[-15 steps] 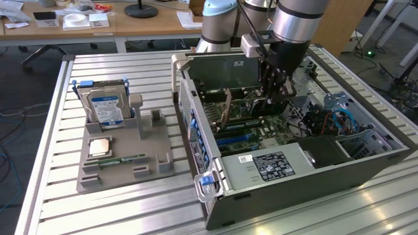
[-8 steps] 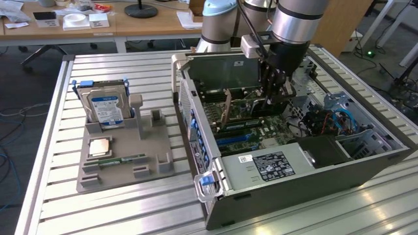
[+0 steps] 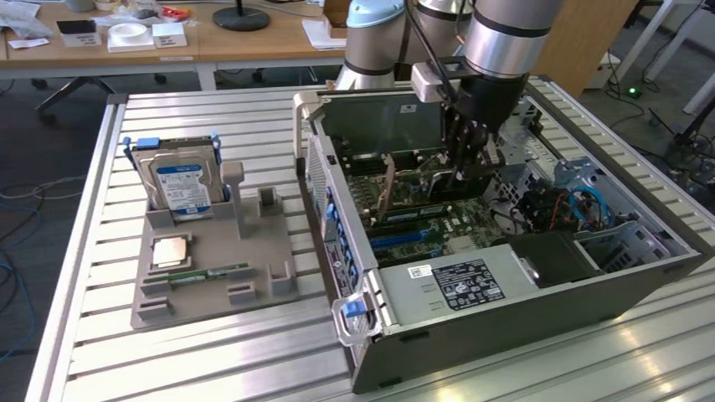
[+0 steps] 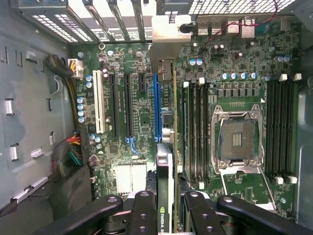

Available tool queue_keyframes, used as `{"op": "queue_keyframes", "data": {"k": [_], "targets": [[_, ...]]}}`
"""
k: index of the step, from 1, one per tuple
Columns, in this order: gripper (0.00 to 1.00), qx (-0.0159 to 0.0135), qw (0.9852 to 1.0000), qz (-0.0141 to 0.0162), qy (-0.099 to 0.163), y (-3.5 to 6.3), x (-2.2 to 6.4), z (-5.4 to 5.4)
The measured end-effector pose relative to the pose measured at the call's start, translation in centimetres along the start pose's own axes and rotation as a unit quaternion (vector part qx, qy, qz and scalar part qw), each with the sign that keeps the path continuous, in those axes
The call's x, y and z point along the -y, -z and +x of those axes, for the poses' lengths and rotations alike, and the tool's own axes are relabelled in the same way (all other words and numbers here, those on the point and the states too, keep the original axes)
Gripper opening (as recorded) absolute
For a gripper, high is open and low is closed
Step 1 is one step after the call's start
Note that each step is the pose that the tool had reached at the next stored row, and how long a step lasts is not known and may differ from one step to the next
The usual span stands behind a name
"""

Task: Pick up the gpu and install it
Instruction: 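Insert the gpu into the slot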

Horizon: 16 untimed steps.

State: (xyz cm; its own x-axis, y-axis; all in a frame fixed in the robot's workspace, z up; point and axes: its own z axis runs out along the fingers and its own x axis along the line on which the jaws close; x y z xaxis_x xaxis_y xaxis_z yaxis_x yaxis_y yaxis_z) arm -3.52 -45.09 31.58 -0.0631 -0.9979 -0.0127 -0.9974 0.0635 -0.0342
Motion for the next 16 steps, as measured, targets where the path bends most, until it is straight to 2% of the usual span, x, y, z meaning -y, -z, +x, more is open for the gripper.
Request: {"op": "queue_keyframes", "data": {"k": [8,16], "targets": [[0.26,0.0,1.0,0.0,0.0,-0.61,-0.09,0.01],[0.26,-0.0001,1.0,0.0,0.0,-0.65,-0.15,0.01]]}}
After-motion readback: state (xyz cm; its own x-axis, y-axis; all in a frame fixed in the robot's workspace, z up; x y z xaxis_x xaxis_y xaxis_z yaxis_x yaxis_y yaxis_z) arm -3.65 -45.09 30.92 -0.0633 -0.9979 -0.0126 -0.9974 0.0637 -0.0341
